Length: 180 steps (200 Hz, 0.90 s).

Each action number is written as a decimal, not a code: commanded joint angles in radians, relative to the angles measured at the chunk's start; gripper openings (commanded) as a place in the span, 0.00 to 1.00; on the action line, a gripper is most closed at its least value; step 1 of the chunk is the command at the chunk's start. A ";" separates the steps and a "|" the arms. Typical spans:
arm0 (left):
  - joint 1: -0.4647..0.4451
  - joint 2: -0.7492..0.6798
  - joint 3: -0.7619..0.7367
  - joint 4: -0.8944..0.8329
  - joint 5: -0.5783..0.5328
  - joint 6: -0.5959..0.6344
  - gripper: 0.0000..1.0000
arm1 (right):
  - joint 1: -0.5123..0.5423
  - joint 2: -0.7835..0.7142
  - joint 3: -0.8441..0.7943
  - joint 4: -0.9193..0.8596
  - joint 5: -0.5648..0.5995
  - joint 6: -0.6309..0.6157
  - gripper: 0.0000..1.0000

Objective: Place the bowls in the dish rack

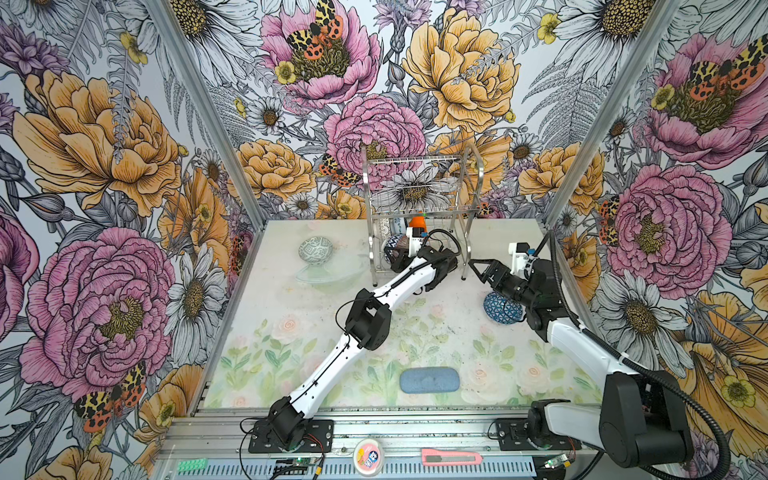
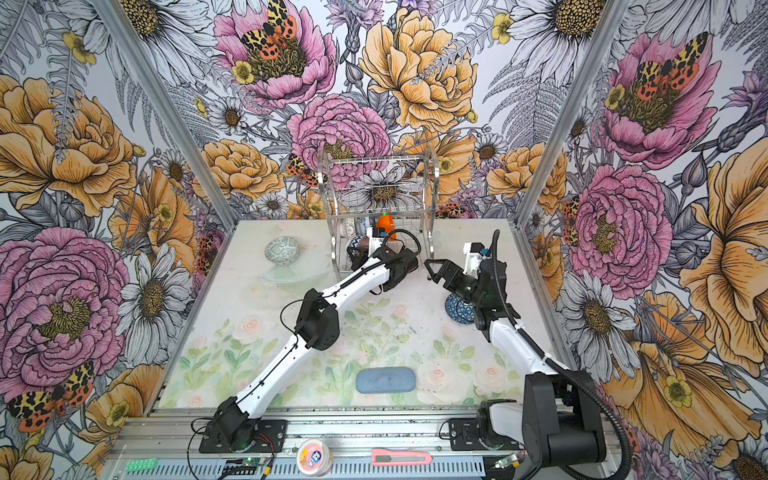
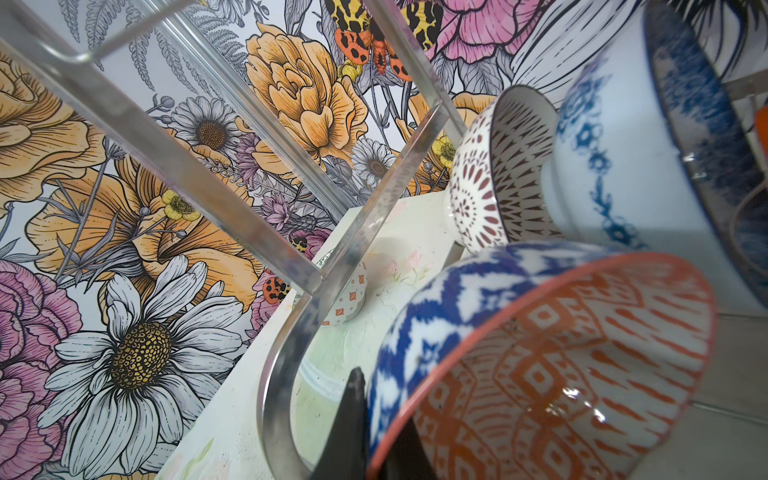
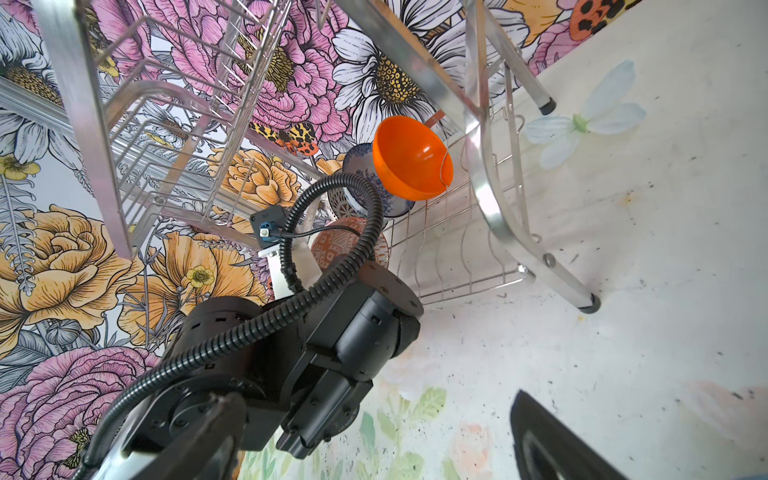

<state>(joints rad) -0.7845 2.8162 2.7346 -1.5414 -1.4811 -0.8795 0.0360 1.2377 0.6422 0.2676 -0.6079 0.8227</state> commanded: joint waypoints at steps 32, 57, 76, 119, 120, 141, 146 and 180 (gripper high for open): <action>-0.029 0.001 -0.058 -0.015 0.256 -0.040 0.00 | -0.018 -0.047 -0.014 0.023 -0.012 0.004 0.99; -0.033 -0.009 -0.069 -0.014 0.279 -0.057 0.00 | -0.021 -0.055 -0.016 0.024 -0.012 0.006 1.00; -0.037 -0.009 -0.066 -0.014 0.307 -0.076 0.00 | -0.021 -0.059 -0.017 0.023 -0.012 0.004 0.99; -0.052 0.012 -0.040 -0.014 0.338 -0.088 0.00 | -0.022 -0.070 -0.019 0.023 -0.013 0.006 0.99; -0.053 0.011 -0.040 -0.014 0.338 -0.088 0.00 | -0.022 -0.069 -0.019 0.023 -0.012 0.006 1.00; -0.056 0.012 -0.039 -0.014 0.348 -0.091 0.00 | -0.022 -0.073 -0.021 0.022 -0.012 0.006 0.99; -0.057 0.011 -0.039 -0.013 0.349 -0.093 0.00 | -0.022 -0.075 -0.021 0.022 -0.012 0.006 0.99; -0.067 0.017 -0.027 -0.014 0.347 -0.088 0.02 | -0.022 -0.078 -0.021 0.022 -0.012 0.006 1.00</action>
<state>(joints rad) -0.7898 2.7876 2.7106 -1.5661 -1.3983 -0.9718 0.0196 1.1908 0.6250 0.2714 -0.6079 0.8230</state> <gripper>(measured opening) 0.092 0.995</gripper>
